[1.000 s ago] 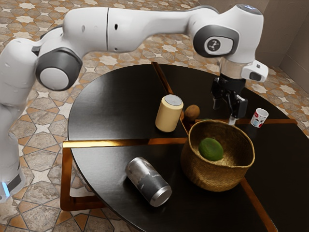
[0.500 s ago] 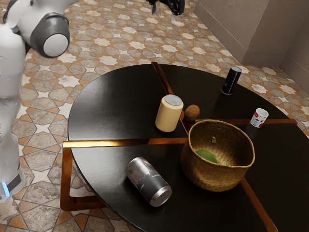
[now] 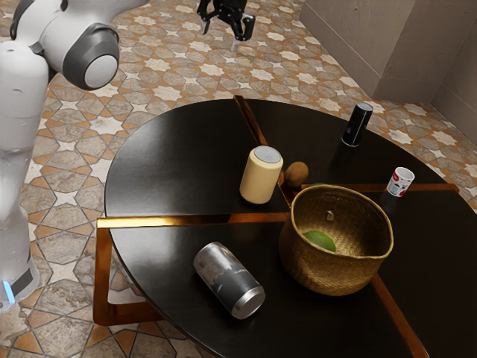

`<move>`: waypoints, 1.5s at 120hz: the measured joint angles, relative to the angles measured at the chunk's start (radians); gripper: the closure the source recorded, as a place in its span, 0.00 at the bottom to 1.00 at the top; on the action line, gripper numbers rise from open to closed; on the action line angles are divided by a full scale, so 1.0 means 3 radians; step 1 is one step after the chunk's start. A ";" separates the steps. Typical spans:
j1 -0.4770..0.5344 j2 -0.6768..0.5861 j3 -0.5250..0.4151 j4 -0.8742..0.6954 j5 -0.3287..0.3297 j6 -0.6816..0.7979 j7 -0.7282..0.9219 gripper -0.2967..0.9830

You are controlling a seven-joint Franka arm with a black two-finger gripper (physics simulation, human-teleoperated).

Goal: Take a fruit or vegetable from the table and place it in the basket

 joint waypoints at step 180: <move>0.0174 0.0074 -0.0007 -0.0151 -0.0113 -0.0021 0.0129 0.23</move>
